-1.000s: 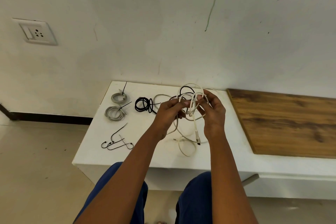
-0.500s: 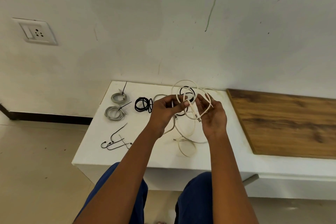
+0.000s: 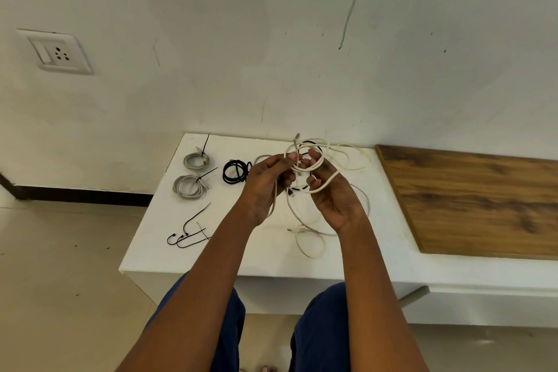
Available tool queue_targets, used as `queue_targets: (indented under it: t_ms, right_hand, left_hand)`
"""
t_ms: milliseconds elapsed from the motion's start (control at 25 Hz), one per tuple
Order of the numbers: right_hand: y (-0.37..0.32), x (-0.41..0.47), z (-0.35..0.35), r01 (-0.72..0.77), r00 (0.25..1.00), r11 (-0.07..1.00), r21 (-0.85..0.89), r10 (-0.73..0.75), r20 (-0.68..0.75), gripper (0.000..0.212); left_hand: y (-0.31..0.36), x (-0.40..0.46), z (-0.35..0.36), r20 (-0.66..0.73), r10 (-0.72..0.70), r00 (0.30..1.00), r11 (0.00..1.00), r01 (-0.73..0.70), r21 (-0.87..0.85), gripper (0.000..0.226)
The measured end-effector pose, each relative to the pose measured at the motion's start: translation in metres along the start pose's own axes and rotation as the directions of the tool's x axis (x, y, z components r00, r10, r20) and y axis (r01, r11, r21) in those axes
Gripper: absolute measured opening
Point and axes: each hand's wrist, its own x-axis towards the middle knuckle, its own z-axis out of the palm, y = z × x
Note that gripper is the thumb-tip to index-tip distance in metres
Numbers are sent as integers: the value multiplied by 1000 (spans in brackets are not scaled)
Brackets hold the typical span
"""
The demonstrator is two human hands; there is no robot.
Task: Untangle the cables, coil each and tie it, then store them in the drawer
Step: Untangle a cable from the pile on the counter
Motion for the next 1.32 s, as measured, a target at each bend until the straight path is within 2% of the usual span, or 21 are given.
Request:
queue_targets:
  t_ms: [200,320,440,520,600,720,800,920,960,1000,1040,1080,1120,1200,1240,1320]
  right_hand:
    - [4,-1,-1,33,999,974,-226,-41,-31,16]
    - [4,-3,-1,77,990,909,-411,-118,-77,9]
    - [2,-5,-1,113,973,839,-533,-201,-111,7]
    - [1,-4,-2,117,965,822,-557,-228,-133,12]
    - [-2,-3,-7,107,945,836,-538,-253,-206,15]
    - [-9,0,-21,85,886,930,-356,-234,-401,4]
    - [-16,-2,-34,109,832,945,-309,-256,-492,10]
    - [-20,-2,-47,74,777,931,-357,-278,-564,27]
    - [-18,-1,-49,13,770,908,-418,-276,-575,33]
    - [-16,0,-49,-99,759,829,-551,-296,-580,40]
    - [-13,0,-48,-202,743,690,-695,-354,-568,45]
    - [-10,0,-44,-232,734,567,-790,-432,-525,48]
    - [-9,-1,-38,-152,744,534,-832,-492,-452,47]
    - [-11,-3,-26,87,834,648,-757,-463,-300,40]
    - [-11,-4,-19,139,887,695,-706,-404,-223,35]
    - [-6,-2,-15,178,936,661,-729,-342,-82,22]
  left_hand:
    - [-2,-1,-1,-64,31,997,987,-21,162,9]
    - [-2,0,-4,-61,60,996,963,-41,267,17]
    - [-2,-1,-6,-42,74,996,953,-58,297,11]
    - [-3,-1,-6,-42,82,996,950,-66,306,13]
    - [-2,1,-7,-105,88,991,964,-58,261,14]
    - [4,5,-18,-249,141,958,971,-85,223,8]
    - [9,6,-28,-254,193,948,967,-140,212,5]
    - [11,5,-32,-201,210,957,970,-178,165,5]
    - [10,5,-31,-195,202,960,972,-173,156,7]
    - [9,5,-29,-192,196,962,973,-167,159,9]
    - [7,5,-27,-186,195,963,970,-162,178,11]
    - [6,5,-25,-171,197,965,964,-159,211,13]
    - [4,5,-23,-147,199,969,956,-159,246,15]
    - [1,3,-18,-97,209,973,944,-175,280,16]
    - [0,2,-16,-83,216,973,940,-184,285,17]
    - [-1,2,-14,-76,215,974,938,-184,295,15]
